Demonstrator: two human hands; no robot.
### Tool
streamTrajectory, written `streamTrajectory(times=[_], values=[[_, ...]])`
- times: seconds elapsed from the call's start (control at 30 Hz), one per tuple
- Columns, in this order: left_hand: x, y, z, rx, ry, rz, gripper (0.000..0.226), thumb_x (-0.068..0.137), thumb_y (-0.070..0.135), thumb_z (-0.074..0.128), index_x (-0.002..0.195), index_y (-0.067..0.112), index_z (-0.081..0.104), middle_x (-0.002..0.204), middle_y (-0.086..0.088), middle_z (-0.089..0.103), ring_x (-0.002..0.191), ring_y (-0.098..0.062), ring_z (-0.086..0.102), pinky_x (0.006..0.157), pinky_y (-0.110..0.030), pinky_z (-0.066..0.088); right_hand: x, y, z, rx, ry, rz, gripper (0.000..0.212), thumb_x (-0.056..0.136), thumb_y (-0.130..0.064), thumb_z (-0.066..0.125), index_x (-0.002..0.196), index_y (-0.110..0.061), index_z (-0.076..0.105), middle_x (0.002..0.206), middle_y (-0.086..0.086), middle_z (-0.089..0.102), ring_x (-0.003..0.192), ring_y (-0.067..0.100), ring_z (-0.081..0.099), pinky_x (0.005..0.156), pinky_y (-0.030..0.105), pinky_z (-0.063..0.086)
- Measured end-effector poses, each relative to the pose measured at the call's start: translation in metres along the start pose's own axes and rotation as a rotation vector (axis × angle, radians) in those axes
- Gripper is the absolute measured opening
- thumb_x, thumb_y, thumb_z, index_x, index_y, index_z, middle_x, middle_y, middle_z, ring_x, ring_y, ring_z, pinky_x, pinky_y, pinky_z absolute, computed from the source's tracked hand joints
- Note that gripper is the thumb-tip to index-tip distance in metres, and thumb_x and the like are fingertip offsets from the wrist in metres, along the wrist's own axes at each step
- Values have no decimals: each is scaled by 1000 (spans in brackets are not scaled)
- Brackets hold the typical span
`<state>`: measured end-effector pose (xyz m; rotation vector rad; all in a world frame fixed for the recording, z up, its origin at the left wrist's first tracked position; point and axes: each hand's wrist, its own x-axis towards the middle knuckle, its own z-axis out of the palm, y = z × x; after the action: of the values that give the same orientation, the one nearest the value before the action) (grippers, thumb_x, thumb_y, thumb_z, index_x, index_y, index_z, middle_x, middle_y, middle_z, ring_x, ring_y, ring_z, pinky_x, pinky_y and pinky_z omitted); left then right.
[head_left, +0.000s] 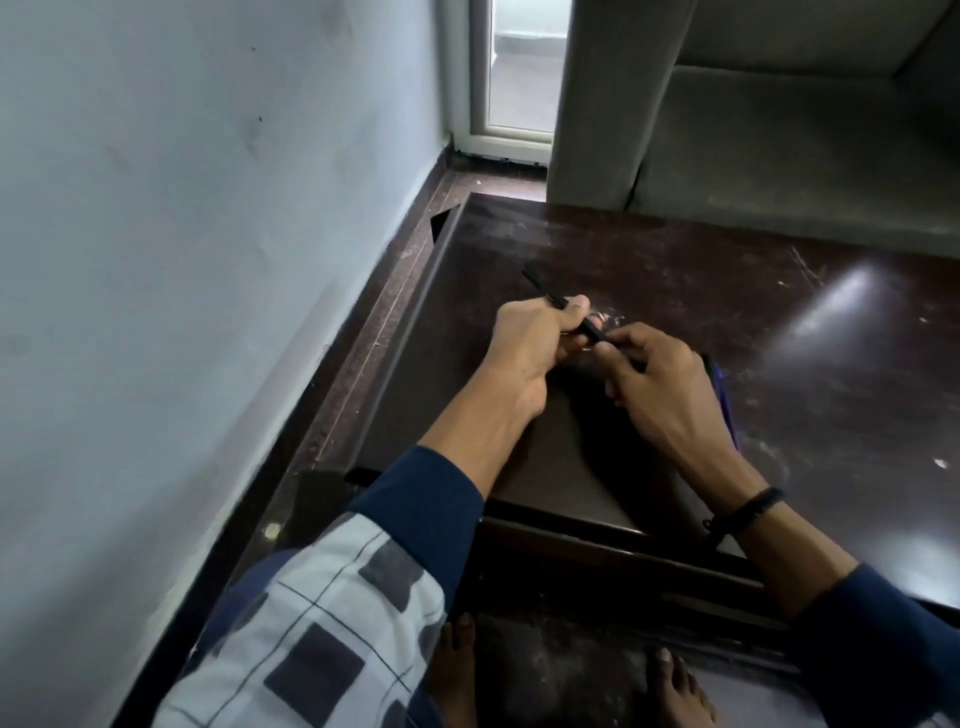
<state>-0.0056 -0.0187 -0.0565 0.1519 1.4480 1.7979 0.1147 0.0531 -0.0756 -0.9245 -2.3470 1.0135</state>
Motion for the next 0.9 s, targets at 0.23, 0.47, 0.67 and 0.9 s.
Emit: streamTrajectory(times=[0.23,0.47,0.67,0.9], values=[[-4,6,1,52,-57,16,16,95,1,65,109,-7,70,78,-7,71,66,-7,69,67,-19,57,-1,-6,-12,275,-86,166,24,104,-27,58,86,-17,71,52,-2,61,49,11,54,56,31,44],[-5,6,1,37,-61,26,5,94,3,67,94,2,71,76,-4,74,73,-10,71,70,-20,60,1,-12,-27,172,-163,163,23,103,-38,58,89,-24,71,63,-2,70,56,9,63,59,29,48],[-1,13,-7,-57,31,46,5,92,3,69,88,4,70,83,-10,75,88,-18,74,75,-23,60,9,-2,-66,-204,-108,119,11,89,-39,76,91,-29,74,82,-12,71,80,5,66,73,26,51],[0,21,-13,-98,68,74,5,92,2,69,88,4,70,83,-10,75,91,-20,74,75,-23,61,7,-4,-51,-423,-352,-52,37,87,-17,76,119,-37,73,110,-8,59,100,12,58,86,29,46]])
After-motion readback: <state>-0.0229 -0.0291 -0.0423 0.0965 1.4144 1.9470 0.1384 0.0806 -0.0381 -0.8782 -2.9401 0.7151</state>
